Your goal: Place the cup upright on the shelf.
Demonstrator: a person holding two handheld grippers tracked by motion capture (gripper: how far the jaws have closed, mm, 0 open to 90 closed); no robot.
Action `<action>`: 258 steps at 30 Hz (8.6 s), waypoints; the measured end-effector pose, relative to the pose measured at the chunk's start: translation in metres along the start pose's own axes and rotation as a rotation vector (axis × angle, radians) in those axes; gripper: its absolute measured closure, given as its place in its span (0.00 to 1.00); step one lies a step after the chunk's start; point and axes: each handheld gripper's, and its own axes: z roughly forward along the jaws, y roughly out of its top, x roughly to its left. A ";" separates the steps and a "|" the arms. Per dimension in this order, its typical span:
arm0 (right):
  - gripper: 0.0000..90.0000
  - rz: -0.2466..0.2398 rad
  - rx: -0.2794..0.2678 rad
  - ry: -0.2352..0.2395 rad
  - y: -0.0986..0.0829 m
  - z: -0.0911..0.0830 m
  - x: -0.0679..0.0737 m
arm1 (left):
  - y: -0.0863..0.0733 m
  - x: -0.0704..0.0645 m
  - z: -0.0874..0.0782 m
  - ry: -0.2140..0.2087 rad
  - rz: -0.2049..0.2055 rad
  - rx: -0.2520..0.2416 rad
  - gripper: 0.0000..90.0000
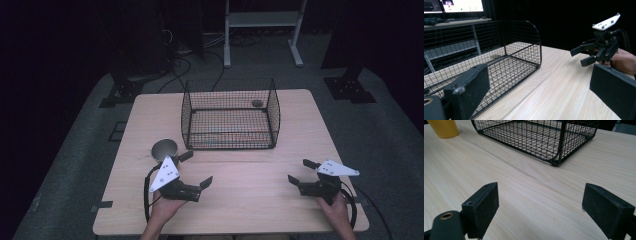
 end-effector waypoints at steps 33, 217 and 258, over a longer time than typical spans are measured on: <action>0.14 -0.018 0.024 -0.004 0.001 0.002 0.002 | 0.003 0.051 -0.058 0.220 0.038 0.030 0.00; 0.14 -0.022 0.018 0.013 0.001 0.002 0.002 | 0.083 0.044 0.113 -0.142 0.069 0.115 0.16; 0.14 -0.015 0.005 0.024 0.001 0.001 0.000 | 0.096 0.086 0.178 -0.154 0.067 0.167 0.16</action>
